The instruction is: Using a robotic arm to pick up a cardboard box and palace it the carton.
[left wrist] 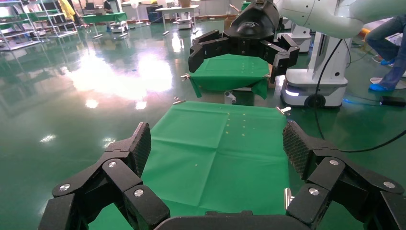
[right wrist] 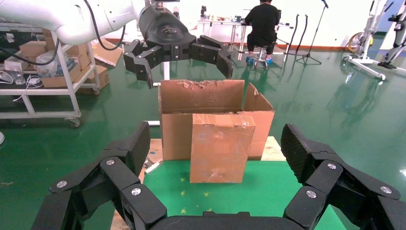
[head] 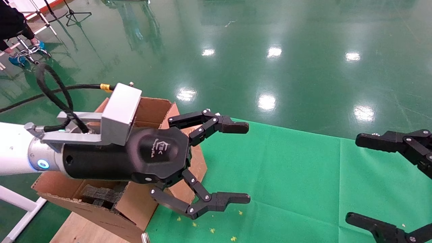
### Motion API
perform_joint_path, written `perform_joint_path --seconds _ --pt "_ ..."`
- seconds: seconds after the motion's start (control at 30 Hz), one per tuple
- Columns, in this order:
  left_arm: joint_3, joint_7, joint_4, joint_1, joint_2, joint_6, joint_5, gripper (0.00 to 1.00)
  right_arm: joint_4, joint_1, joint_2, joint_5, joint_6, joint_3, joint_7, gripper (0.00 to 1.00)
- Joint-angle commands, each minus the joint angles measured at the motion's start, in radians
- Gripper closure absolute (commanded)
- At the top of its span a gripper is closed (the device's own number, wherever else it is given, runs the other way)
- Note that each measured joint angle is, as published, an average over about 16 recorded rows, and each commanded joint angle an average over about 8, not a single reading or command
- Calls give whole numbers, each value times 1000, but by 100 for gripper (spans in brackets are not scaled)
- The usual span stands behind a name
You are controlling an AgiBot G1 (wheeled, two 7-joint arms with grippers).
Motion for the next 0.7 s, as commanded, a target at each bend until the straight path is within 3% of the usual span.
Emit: perform_joint_path --seconds 0.03,0.47,0.7 --pt "0 0 0 0 0 0 0 0 0 0 0 0 0 0 0 0" --pt "0 0 0 0 0 0 0 0 0 0 0 0 0 0 0 3" --pt "0 0 0 0 0 0 0 0 0 0 0 0 0 0 0 89"
